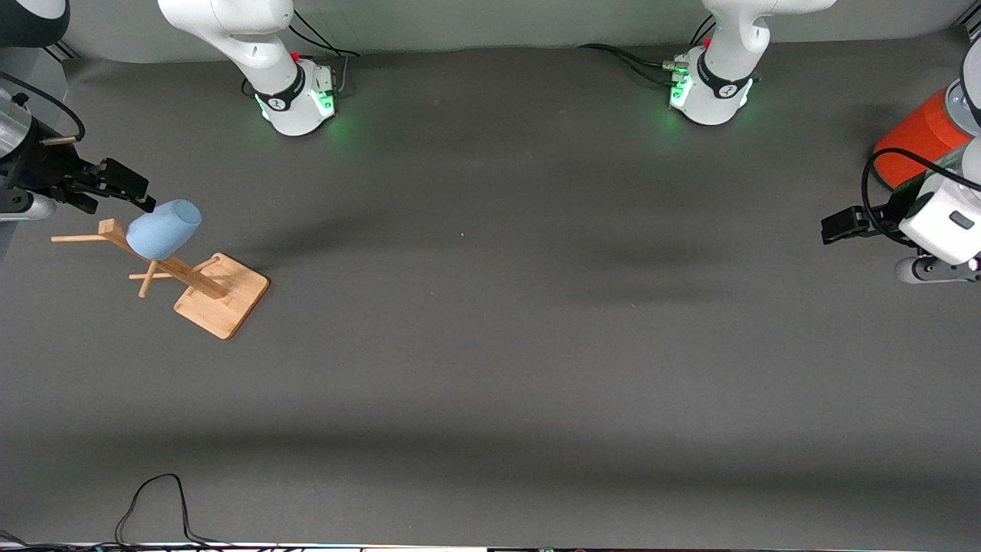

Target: Rotate and upright cup with both arms

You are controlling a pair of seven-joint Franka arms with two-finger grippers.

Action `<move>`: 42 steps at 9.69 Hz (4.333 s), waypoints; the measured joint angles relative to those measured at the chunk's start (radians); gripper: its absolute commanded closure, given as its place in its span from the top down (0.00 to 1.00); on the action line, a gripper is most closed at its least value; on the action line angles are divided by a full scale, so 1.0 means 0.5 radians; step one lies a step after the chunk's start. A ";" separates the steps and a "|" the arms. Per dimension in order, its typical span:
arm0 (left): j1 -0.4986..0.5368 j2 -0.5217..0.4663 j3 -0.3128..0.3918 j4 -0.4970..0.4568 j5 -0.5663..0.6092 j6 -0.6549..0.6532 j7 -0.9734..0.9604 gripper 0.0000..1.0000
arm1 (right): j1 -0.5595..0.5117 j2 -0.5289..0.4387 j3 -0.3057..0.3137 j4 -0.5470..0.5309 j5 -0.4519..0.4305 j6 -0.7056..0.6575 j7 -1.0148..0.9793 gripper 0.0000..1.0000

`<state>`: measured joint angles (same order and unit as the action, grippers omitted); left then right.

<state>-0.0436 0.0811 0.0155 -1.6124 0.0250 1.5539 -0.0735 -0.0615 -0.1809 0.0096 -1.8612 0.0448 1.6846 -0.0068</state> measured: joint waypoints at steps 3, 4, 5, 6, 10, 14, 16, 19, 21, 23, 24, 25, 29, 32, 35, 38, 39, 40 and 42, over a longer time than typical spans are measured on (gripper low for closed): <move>-0.001 0.000 -0.007 0.001 0.000 0.000 0.000 1.00 | -0.004 0.063 0.000 0.046 0.000 0.000 0.000 1.00; -0.002 0.000 -0.012 0.001 0.000 0.000 0.000 1.00 | -0.015 0.079 0.000 0.079 0.002 -0.027 0.000 1.00; -0.002 0.000 -0.016 0.002 0.000 0.000 0.000 1.00 | -0.030 0.081 -0.002 0.109 0.030 -0.096 0.068 1.00; -0.002 0.000 -0.016 0.002 0.000 0.000 0.000 1.00 | -0.050 0.080 -0.005 0.137 0.085 -0.166 0.261 1.00; -0.002 0.000 -0.016 0.003 0.000 0.000 0.000 1.00 | -0.092 0.074 -0.087 0.168 0.196 -0.316 1.221 1.00; -0.002 0.000 -0.015 0.003 0.000 0.000 0.000 1.00 | -0.100 0.091 -0.207 0.012 0.289 -0.257 1.549 1.00; -0.002 0.000 -0.015 0.003 0.000 0.000 0.000 1.00 | -0.099 0.100 -0.207 -0.214 0.291 -0.060 1.577 1.00; -0.002 0.000 -0.015 0.003 0.000 0.000 0.000 1.00 | -0.099 0.115 -0.207 -0.465 0.293 0.165 1.667 1.00; -0.002 0.000 -0.015 0.003 0.000 0.000 0.000 1.00 | -0.099 0.148 -0.207 -0.530 0.294 0.222 1.679 1.00; -0.002 0.000 -0.015 0.003 0.000 0.000 0.000 1.00 | -0.099 0.183 -0.207 -0.537 0.295 0.253 1.681 0.83; -0.002 0.000 -0.015 0.003 0.000 0.000 0.000 1.00 | -0.099 0.188 -0.207 -0.537 0.295 0.257 1.681 0.71; -0.002 0.000 -0.015 0.003 0.000 0.000 0.000 1.00 | -0.097 0.188 -0.206 -0.534 0.296 0.260 1.681 0.65; -0.002 0.000 -0.015 0.003 0.000 0.000 0.000 1.00 | -0.093 0.183 -0.151 -0.434 0.301 0.224 1.783 0.65; -0.001 0.000 -0.015 0.003 -0.006 0.000 0.000 1.00 | -0.086 0.171 0.009 -0.256 0.310 0.076 2.027 0.65; -0.002 0.000 -0.016 0.003 -0.007 0.000 0.000 1.00 | -0.078 0.167 0.362 -0.121 0.423 0.065 2.392 0.65; -0.002 0.000 -0.016 0.003 -0.016 0.000 0.000 1.00 | -0.070 0.267 0.782 -0.026 0.436 0.288 2.878 0.65; -0.002 0.000 -0.016 0.003 -0.018 0.000 0.000 1.00 | -0.070 0.336 0.921 -0.013 0.436 0.416 3.045 0.65; -0.002 0.000 -0.015 0.003 -0.020 0.000 0.000 1.00 | -0.068 0.417 1.064 -0.011 0.434 0.560 3.201 0.65; -0.002 0.000 -0.015 0.003 -0.022 0.000 0.000 1.00 | -0.029 0.593 1.272 -0.011 0.290 0.820 3.496 0.65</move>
<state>-0.0446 0.0811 0.0078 -1.6109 0.0139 1.5540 -0.0735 -0.0761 0.1158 0.6458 -1.8669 0.1900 2.0948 1.7411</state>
